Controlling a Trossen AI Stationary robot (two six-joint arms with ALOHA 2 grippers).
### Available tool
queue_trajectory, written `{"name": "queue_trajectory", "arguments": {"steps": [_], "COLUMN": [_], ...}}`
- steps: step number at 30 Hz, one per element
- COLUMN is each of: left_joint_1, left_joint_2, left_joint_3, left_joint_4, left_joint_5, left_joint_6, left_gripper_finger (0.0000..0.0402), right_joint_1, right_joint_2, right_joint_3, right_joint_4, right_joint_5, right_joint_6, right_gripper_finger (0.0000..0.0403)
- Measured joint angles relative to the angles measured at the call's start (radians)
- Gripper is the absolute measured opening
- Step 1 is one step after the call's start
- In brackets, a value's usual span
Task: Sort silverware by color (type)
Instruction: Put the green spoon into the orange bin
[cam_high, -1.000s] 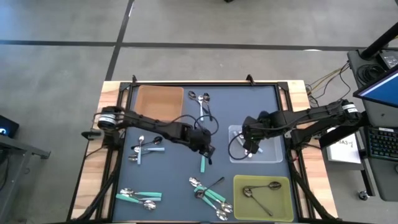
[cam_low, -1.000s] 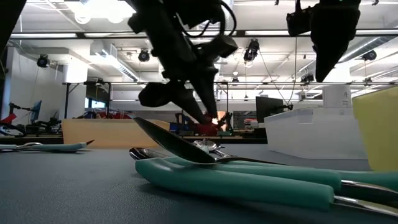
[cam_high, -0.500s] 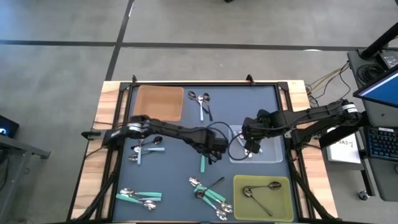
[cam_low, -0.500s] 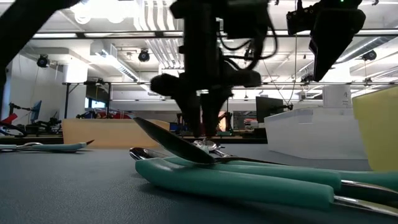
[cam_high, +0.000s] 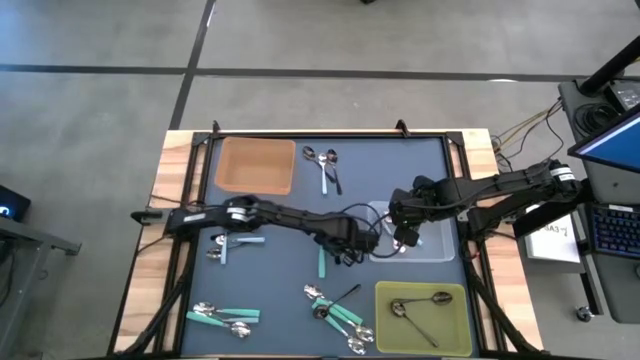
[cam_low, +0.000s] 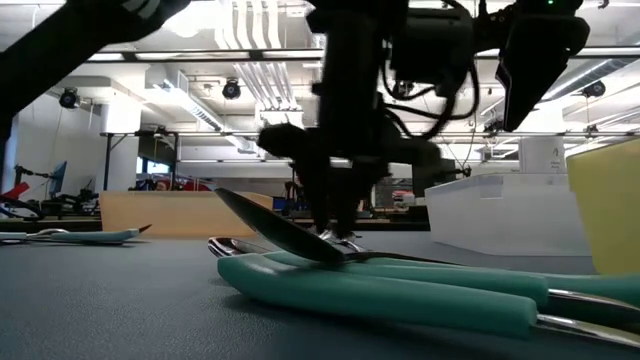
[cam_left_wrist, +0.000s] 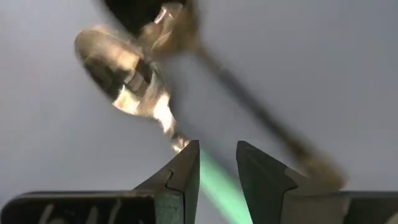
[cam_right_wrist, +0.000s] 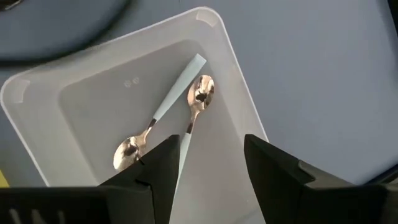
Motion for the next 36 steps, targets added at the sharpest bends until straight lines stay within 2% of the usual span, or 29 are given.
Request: {"name": "queue_trajectory", "arguments": {"steps": [10,17,26,31,33,36], "left_joint_1": [-0.019,-0.030,-0.036,-0.036,-0.036,-0.037], "left_joint_2": [-0.021,-0.023,-0.029,-0.029,-0.028,-0.025], "left_joint_3": [-0.017,-0.071,-0.186,-0.208,-0.193,-0.142], "left_joint_4": [-0.039,-0.032,0.115,0.131,0.112,0.062], "left_joint_5": [-0.014,-0.014,0.048,0.062,0.061,0.041], "left_joint_6": [-0.018,-0.096,-0.202,-0.217,-0.212,-0.198], "left_gripper_finger": [0.0089,0.0089,0.0087,0.0056,0.0030,0.0024], "right_joint_1": [-0.002,-0.002,-0.002,-0.002,-0.002,-0.002], "right_joint_2": [0.000,0.000,0.000,0.000,0.000,0.000], "right_joint_3": [-0.005,-0.006,-0.006,-0.006,-0.006,-0.006], "right_joint_4": [0.004,0.007,0.010,0.011,0.011,0.011], "right_joint_5": [0.023,0.023,0.022,0.023,0.023,0.023], "right_joint_6": [0.004,0.009,0.012,0.012,0.012,0.012], "right_gripper_finger": [0.0171,0.0171,0.0171,0.0171,0.0171,0.0171]}}
